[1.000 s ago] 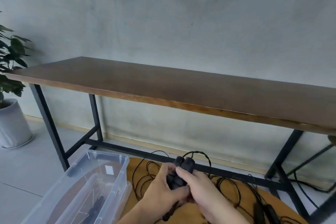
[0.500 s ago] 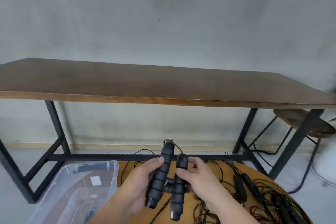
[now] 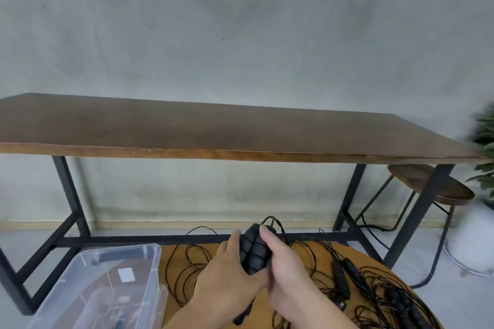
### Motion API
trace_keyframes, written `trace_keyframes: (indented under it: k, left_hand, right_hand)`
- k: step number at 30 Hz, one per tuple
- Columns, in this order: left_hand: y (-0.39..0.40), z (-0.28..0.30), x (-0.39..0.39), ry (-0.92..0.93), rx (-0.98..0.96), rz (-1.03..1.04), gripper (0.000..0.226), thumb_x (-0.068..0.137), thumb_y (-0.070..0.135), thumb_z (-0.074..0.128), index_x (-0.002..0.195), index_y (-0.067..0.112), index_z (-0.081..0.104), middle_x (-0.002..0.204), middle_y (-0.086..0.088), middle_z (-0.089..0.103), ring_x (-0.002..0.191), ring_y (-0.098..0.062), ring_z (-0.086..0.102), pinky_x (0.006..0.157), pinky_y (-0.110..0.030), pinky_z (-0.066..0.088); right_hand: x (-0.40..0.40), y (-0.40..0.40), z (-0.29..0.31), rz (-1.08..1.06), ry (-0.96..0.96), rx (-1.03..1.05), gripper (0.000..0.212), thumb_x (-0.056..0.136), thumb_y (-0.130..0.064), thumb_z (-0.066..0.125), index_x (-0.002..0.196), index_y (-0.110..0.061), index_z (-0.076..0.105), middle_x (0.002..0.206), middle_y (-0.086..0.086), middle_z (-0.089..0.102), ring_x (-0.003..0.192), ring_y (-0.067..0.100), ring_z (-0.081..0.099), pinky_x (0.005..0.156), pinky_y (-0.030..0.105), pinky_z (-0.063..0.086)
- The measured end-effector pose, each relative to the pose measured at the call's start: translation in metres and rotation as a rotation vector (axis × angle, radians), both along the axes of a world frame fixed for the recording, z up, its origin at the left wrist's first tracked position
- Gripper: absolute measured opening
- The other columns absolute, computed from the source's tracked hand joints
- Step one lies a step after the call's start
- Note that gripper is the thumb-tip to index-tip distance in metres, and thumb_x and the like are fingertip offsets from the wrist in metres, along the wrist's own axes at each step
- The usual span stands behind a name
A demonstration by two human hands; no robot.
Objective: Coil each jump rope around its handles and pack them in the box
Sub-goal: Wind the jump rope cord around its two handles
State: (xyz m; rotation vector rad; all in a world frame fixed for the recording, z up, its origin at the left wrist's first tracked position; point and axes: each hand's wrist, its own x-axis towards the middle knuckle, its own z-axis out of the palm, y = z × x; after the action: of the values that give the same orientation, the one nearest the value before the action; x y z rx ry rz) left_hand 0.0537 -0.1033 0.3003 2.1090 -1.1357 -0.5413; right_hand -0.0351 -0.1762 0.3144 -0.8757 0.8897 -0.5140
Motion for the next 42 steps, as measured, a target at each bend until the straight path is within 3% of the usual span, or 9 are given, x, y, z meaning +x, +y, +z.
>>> trace_keyframes:
  k: [4,13,18,23,26,31,35,38,42]
  left_hand:
    - [-0.003,0.003,-0.004,0.08,0.001,-0.069,0.081,0.067,0.074,0.059,0.138,0.045,0.031,0.115,0.016,0.051,0.103,-0.004,0.057,0.091,-0.028,0.051]
    - [-0.016,0.068,0.017,0.179,0.056,-0.261,0.048,0.074,0.023,0.076,0.113,0.035,0.05,0.089,0.01,0.063,0.077,-0.005,0.06,0.072,-0.022,0.05]
    - [-0.041,0.136,0.041,0.125,0.047,-0.314,0.045,0.076,0.007,0.073,0.114,0.022,0.054,0.088,-0.009,0.056,0.074,-0.025,0.052,0.062,-0.036,0.042]
    - [-0.069,0.209,0.047,0.074,-0.074,-0.394,0.032,0.07,0.025,0.075,0.096,0.013,0.06,0.076,-0.012,0.046,0.068,-0.026,0.043,0.057,-0.032,0.034]
    - [-0.082,0.25,0.042,0.041,-0.208,-0.279,0.042,0.079,0.04,0.074,0.104,0.01,0.061,0.08,-0.008,0.054,0.065,-0.021,0.049,0.058,-0.029,0.038]
    - [-0.096,0.291,0.027,-0.234,-0.328,-0.158,0.026,0.085,0.033,0.066,0.097,0.013,0.054,0.082,-0.006,0.053,0.06,-0.019,0.049,0.051,-0.026,0.041]
    - [-0.107,0.29,0.028,-0.173,-0.34,-0.167,0.036,0.087,0.045,0.064,0.091,0.011,0.055,0.069,-0.004,0.049,0.047,-0.02,0.043,0.045,-0.023,0.033]
    - [-0.116,0.284,0.033,-0.135,-0.347,-0.217,0.031,0.083,0.038,0.073,0.086,0.01,0.06,0.065,-0.006,0.052,0.05,-0.022,0.045,0.041,-0.022,0.033]
    - [-0.118,0.29,0.029,-0.102,-0.358,-0.263,0.028,0.077,0.025,0.079,0.092,0.013,0.059,0.073,-0.006,0.056,0.06,-0.023,0.052,0.045,-0.023,0.038]
  right_hand:
    - [-0.009,-0.006,0.006,-0.004,-0.132,0.028,0.037,0.096,-0.04,0.056,0.112,-0.009,0.069,0.102,0.016,0.075,0.098,0.033,0.072,0.085,0.043,0.056]
    - [-0.017,-0.038,0.028,0.225,-0.093,-0.242,0.038,0.089,-0.054,0.056,0.118,-0.029,0.06,0.12,0.0,0.069,0.116,0.016,0.06,0.091,0.034,0.05]
    - [-0.009,-0.074,0.088,0.209,-0.131,-0.392,0.036,0.094,-0.035,0.062,0.123,-0.013,0.061,0.115,0.013,0.07,0.108,0.026,0.066,0.096,0.041,0.054]
    - [0.011,-0.105,0.175,0.178,-0.254,-0.493,0.023,0.096,-0.023,0.058,0.116,-0.013,0.061,0.101,0.009,0.067,0.086,0.021,0.066,0.065,0.03,0.058]
    - [0.02,-0.116,0.223,0.174,-0.227,-0.638,0.025,0.095,-0.022,0.057,0.116,-0.01,0.064,0.098,0.006,0.069,0.082,0.02,0.067,0.069,0.031,0.057]
    - [0.024,-0.121,0.281,0.076,-0.289,-0.705,0.019,0.099,-0.014,0.047,0.088,-0.005,0.06,0.071,0.008,0.067,0.055,0.021,0.064,0.058,0.03,0.054]
    - [0.024,-0.135,0.297,0.052,-0.3,-0.557,0.017,0.1,-0.012,0.043,0.092,-0.005,0.056,0.08,0.012,0.066,0.068,0.025,0.07,0.059,0.036,0.058]
    - [0.029,-0.136,0.293,0.053,-0.249,-0.513,0.014,0.1,-0.016,0.046,0.097,-0.007,0.057,0.09,0.013,0.064,0.072,0.026,0.068,0.05,0.032,0.056]
    - [0.025,-0.136,0.3,0.05,-0.316,-0.443,0.016,0.101,-0.016,0.047,0.1,-0.004,0.057,0.103,0.016,0.063,0.085,0.03,0.065,0.062,0.041,0.055]
